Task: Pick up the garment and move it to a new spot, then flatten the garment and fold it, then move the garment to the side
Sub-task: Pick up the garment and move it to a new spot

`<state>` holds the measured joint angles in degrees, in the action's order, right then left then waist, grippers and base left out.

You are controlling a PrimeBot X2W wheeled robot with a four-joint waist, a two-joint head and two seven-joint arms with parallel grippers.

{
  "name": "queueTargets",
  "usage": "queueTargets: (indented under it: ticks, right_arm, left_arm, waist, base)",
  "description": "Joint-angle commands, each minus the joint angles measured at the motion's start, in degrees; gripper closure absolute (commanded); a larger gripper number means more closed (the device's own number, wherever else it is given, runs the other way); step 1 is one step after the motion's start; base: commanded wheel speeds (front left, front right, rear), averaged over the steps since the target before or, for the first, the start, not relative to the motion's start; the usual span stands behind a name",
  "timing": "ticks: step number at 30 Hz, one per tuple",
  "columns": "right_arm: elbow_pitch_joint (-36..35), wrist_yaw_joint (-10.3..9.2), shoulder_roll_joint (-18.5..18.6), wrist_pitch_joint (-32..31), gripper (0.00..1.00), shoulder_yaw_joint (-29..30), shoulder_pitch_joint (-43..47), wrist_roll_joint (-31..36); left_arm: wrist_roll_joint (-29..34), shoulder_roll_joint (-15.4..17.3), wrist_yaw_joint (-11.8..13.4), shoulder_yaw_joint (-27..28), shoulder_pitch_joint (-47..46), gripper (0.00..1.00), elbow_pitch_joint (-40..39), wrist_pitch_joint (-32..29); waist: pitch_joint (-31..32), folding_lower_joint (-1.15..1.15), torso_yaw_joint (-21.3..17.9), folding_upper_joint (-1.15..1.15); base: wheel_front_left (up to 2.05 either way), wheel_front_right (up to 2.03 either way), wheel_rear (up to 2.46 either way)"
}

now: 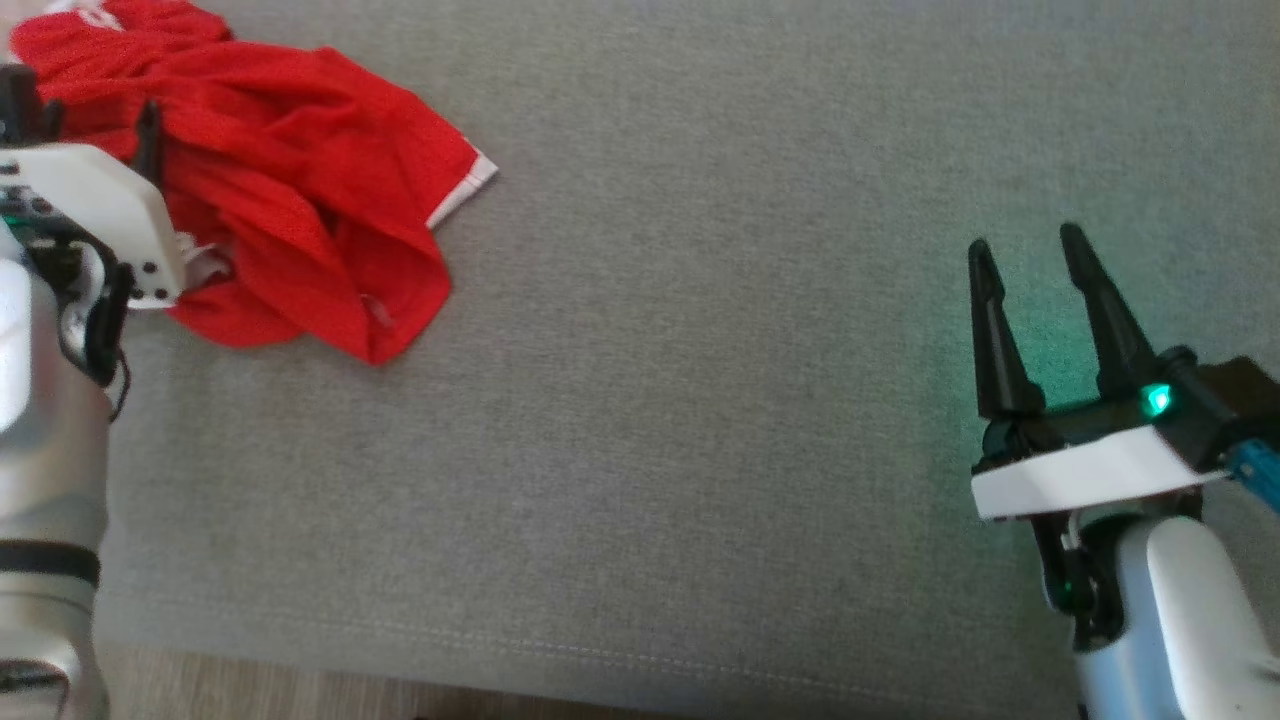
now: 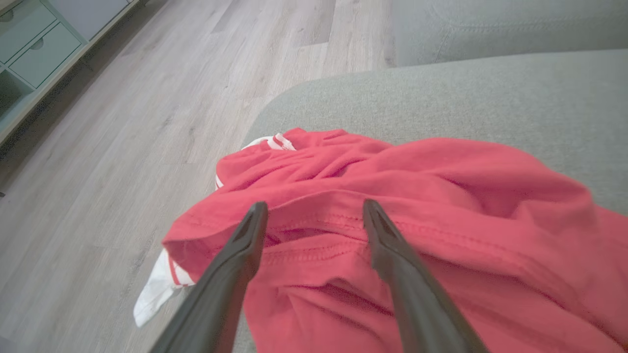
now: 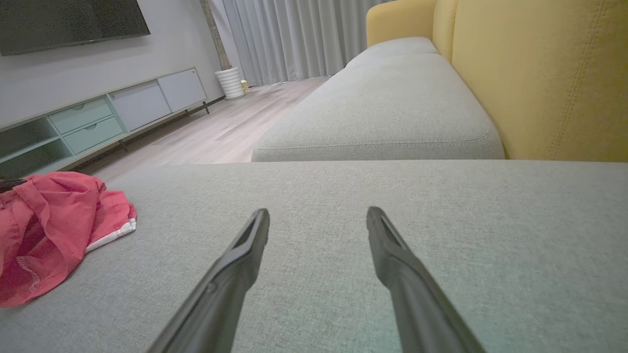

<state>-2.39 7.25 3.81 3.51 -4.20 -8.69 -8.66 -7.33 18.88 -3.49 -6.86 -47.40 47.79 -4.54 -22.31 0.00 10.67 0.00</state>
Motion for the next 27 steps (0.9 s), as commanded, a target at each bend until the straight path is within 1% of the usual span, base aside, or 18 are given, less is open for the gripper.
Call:
queueTargets:
  ticks: [1, 6, 7, 8, 11, 14, 16, 19, 27]
  right_arm:
    - [-2.5, 0.24, 0.3, -0.2, 0.00, -1.4, -1.7, 0.1]
    - [-2.3, 0.24, 0.2, 0.2, 0.00, -1.4, -2.5, -0.1]
    - [-2.2, 0.24, 0.1, 0.3, 0.00, -1.4, -2.5, -0.1]
    - [-2.0, 0.24, 0.1, 0.5, 0.00, -1.4, -2.5, -0.2]
    - [-1.6, 0.24, 0.0, 0.7, 0.00, -1.4, -2.5, -0.2]
    - [-0.7, 0.24, -0.1, 1.1, 0.00, -1.3, -2.5, -0.2]
    - [-0.1, 0.24, -0.2, 1.5, 0.00, -1.2, -2.5, -0.2]
    - [1.1, 0.24, -0.4, 2.0, 0.00, -1.1, -2.5, -0.4]
    - [5.0, 0.24, -0.8, 4.0, 0.00, -2.0, -1.2, -1.6]
  left_arm:
    - [0.7, 4.1, 0.2, 1.3, -2.9, 0.00, -0.1, -0.3]
    - [1.4, 5.0, -0.1, 0.0, -5.6, 0.00, 6.0, -1.0]
    - [1.4, 5.1, -0.2, -0.1, -6.0, 0.57, 6.9, -0.9]
    - [1.4, 5.1, 0.0, -0.2, -6.4, 1.00, 7.6, -0.5]
    - [1.4, 5.1, 0.2, -0.3, -6.9, 1.00, 8.8, 0.5]
    - [1.3, 4.9, 0.7, -0.4, -7.6, 1.00, 9.7, 3.3]
    - [1.3, 5.1, 1.5, -0.3, -8.2, 1.00, 9.9, 5.7]
    - [0.9, 5.0, 2.7, 0.1, -9.1, 1.00, 9.7, 9.3]
    - [-0.6, 5.2, 3.9, 1.1, -10.8, 1.00, 6.4, 16.2]
  waist:
    - [-1.2, 0.00, -1.1, 0.00]
    - [-1.9, 0.00, -2.5, 0.00]
    - [-1.9, 0.00, -2.7, 0.00]
    - [-1.9, 0.00, -2.9, 0.00]
    - [-1.8, 0.00, -3.1, 0.00]
    - [-0.9, 0.00, -3.3, 0.00]
    - [-0.1, 0.00, -3.3, 0.00]
    - [1.7, 0.00, -3.3, 0.00]
    - [8.0, 0.00, -3.1, 0.00]
  base:
    - [0.00, 0.00, 0.00]
    - [0.00, 0.00, 0.00]
    - [0.00, 0.00, 0.00]
    - [0.00, 0.00, 0.00]
    - [0.00, 0.00, 0.00]
    - [0.00, 0.00, 0.00]
    - [0.00, 0.00, 0.00]
    - [0.00, 0.00, 0.00]
    - [0.00, 0.00, 0.00]
